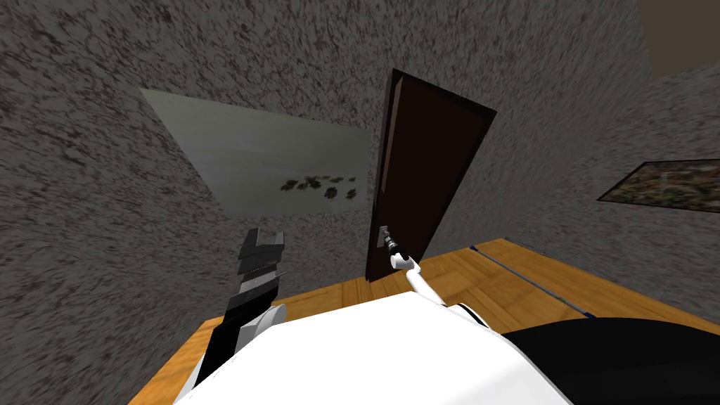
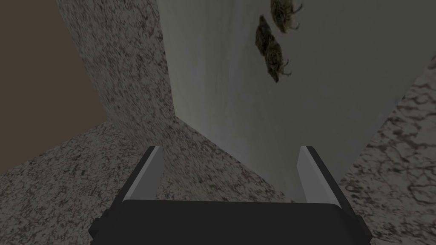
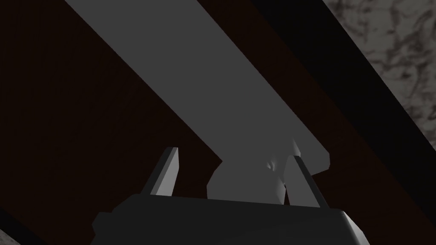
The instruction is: Pull the door open
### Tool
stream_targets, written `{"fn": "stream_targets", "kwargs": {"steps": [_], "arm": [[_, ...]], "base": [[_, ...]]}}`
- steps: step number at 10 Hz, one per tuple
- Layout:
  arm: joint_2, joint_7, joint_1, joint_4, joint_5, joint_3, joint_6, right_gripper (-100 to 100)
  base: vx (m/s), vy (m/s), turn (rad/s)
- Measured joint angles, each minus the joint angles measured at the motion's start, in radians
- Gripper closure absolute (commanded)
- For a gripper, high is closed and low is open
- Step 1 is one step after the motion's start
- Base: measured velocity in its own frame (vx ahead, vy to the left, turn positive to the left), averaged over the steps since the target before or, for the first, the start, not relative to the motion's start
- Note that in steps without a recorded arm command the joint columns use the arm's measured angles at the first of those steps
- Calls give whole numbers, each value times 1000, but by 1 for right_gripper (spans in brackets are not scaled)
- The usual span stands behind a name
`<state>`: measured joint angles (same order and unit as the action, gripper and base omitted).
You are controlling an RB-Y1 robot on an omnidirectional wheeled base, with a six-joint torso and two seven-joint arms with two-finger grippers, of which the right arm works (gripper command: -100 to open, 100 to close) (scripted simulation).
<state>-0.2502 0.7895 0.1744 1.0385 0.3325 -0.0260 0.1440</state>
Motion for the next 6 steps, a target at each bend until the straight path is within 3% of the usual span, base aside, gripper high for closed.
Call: {"fn": "stream_targets", "kwargs": {"steps": [6], "arm": [[0,-146,-19,31,54,11,10,100]], "base": [[-61,-61,122]]}}
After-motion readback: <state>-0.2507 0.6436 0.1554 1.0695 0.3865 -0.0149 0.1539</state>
